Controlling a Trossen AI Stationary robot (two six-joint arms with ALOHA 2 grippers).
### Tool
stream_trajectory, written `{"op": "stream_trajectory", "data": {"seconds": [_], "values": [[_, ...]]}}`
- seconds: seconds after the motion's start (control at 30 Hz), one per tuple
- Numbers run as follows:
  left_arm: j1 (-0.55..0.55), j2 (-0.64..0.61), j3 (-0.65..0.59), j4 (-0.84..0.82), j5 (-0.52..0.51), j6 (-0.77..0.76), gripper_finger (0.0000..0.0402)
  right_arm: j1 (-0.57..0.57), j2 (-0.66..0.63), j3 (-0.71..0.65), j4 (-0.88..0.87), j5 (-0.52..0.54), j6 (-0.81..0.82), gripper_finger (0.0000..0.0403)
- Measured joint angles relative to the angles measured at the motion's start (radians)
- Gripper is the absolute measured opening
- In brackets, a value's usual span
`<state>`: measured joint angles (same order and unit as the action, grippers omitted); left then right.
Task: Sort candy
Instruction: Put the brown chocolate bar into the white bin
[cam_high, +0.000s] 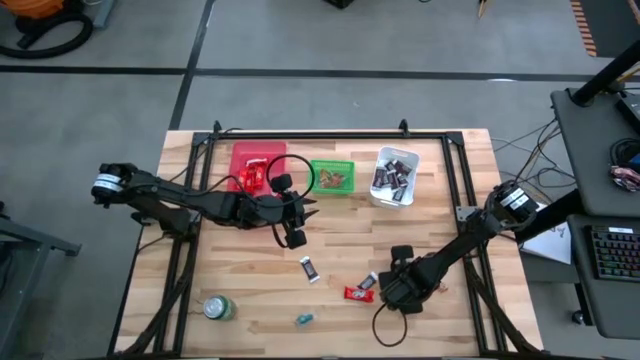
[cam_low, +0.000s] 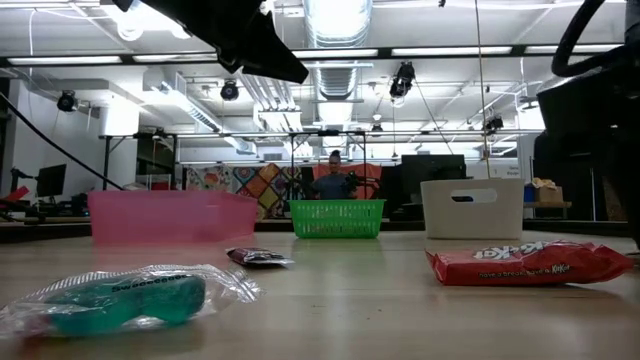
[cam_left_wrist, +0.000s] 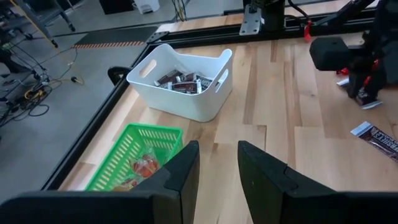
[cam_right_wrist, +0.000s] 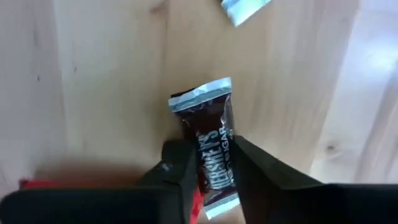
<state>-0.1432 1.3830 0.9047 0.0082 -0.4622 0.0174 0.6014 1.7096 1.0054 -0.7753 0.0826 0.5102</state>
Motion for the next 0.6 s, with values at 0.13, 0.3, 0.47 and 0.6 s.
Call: {"op": "stream_trajectory", "data": {"seconds": [0.13,0.3,0.47,0.6], "values": [[0.0,0.0,0.0,0.001,0.0,-0.007,0.0093,-0.01,-0.001,0.0,0.015,0.014,0.001,0.0046],[0.0,0.0,0.0,0.002,0.0,-0.008,0.0093,-0.022,-0.002,0.001,0.024,0.014,-0.011,0.003],[0.0,0.0,0.0,0.002,0.0,-0.008,0.0093,-0.035,-0.019,0.008,0.029,0.011,-0.036,0.0029],[0.0,0.0,0.0,0.003,0.0,-0.01,0.0093,-0.057,-0.073,0.021,0.03,0.03,-0.047,0.0028]]}}
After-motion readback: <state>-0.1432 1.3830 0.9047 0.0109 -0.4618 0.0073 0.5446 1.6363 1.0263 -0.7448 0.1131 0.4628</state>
